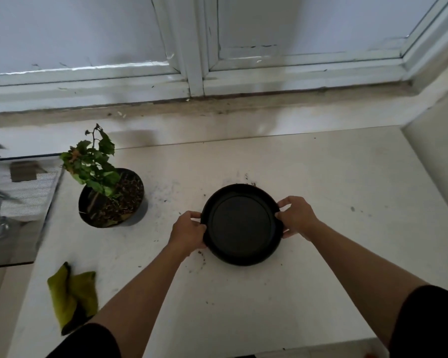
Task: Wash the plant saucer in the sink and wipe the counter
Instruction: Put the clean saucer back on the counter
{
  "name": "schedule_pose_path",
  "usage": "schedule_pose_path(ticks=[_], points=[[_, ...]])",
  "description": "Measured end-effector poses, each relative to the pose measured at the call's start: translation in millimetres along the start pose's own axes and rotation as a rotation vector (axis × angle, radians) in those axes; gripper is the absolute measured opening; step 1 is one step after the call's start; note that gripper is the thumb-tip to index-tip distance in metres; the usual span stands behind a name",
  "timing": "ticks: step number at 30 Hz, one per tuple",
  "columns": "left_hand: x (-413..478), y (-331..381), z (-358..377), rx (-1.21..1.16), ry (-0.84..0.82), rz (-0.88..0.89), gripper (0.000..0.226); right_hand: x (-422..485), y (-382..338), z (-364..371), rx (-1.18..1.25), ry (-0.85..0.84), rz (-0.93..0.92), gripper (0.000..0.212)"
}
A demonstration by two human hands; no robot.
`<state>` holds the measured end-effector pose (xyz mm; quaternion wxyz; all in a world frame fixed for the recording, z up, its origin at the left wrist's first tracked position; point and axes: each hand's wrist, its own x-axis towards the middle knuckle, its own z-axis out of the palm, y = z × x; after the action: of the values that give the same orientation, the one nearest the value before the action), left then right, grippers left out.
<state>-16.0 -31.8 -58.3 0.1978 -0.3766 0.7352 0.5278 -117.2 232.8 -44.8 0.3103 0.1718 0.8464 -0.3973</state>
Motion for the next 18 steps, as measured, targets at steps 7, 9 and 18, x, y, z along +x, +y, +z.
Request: schedule_pose_path(ticks=[7,9,18], points=[[2,1,-5,0.228,0.015,0.063,0.043,3,-8,1,-0.245,0.05,-0.009,0.036],[3,0,-12,0.214,0.037,0.078,0.039,5,-15,2,-0.344,0.138,-0.088,0.035],[-24,-14,-66,0.079,0.194,0.047,0.015,-6,-96,71,-0.241,-0.022,-0.476,0.011]])
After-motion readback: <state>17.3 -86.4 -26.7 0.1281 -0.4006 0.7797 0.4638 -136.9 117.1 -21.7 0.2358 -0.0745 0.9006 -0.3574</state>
